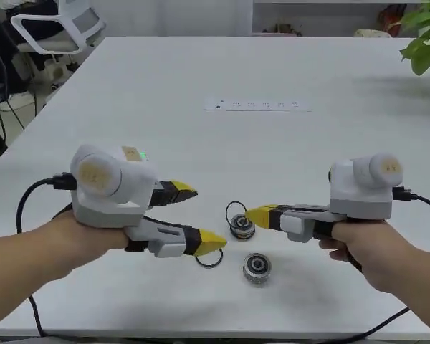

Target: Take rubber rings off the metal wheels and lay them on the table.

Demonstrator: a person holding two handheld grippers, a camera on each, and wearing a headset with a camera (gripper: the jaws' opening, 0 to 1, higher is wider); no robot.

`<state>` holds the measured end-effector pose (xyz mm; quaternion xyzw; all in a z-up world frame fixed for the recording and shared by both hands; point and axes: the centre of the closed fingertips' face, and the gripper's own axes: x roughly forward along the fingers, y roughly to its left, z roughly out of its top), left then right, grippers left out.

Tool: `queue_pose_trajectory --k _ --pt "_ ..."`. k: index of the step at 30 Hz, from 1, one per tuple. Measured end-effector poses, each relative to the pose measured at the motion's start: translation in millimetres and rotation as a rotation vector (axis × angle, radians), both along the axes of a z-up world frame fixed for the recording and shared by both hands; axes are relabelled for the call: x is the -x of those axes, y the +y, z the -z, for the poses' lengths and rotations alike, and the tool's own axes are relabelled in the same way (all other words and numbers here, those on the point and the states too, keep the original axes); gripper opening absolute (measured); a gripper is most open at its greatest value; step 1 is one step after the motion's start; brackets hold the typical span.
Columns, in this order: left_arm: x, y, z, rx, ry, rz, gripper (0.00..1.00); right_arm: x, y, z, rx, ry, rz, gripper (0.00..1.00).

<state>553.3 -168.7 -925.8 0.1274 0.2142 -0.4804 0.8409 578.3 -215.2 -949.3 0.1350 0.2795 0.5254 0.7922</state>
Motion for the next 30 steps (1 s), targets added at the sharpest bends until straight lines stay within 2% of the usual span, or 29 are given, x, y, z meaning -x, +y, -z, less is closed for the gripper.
queue_pose_trajectory --k 7,14,30 --pt "10.2 12.3 -5.1 0.013 0.001 -0.007 0.69 8.9 10.5 -1.5 0.004 0.011 -0.047 0.00" --pt "19.5 22.2 -6.9 0.013 -0.004 -0.006 0.75 20.8 23.5 2.9 0.019 0.036 -0.112 0.00" --pt "24.8 34.7 -5.8 0.017 0.002 -0.023 0.78 38.4 45.3 21.7 0.054 0.107 -0.216 0.00"
